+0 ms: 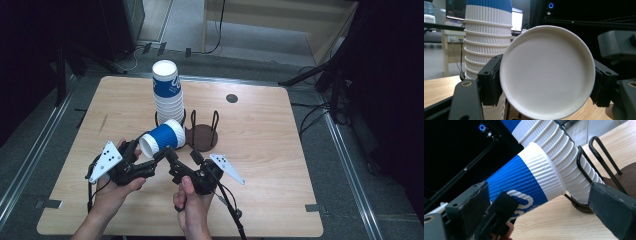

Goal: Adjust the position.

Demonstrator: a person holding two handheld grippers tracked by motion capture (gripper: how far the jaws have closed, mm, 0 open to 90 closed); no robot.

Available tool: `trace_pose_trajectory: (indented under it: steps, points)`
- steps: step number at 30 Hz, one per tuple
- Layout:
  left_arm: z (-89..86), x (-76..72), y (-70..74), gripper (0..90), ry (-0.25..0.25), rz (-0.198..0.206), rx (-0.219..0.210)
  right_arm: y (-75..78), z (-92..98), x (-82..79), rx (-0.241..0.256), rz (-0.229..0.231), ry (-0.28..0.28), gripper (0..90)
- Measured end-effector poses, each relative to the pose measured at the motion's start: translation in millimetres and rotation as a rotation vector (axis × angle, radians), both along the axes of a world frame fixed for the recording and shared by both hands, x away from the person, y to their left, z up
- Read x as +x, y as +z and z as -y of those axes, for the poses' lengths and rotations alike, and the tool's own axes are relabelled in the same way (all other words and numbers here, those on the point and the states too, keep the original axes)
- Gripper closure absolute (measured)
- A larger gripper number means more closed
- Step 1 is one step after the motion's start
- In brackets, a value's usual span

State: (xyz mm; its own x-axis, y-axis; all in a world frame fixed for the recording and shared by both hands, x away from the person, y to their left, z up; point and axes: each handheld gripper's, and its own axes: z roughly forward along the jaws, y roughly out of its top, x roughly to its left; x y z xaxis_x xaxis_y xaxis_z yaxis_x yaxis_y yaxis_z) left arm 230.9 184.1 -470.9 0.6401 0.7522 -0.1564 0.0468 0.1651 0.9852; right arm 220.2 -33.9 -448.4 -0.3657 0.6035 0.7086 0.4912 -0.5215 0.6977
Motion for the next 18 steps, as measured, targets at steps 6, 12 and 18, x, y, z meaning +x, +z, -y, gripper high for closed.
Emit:
trace_pose_trajectory:
  steps: [6, 12, 18]
  points:
    - [1.9, -0.2, -1.0, 27.0, -0.004, -0.001, -0.002, 2.6, -1.7, 2.0, 0.07, -0.046, -0.013, 3.9]
    - [3.9, -0.6, -1.7, 27.0, -0.009, 0.004, -0.001, 3.8, -1.5, 3.8, 0.147, -0.063, -0.011, 3.6]
    - [5.8, -0.9, -2.4, 27.0, -0.012, 0.009, -0.001, 4.6, -1.6, 6.8, 0.243, -0.137, -0.012, 3.4]
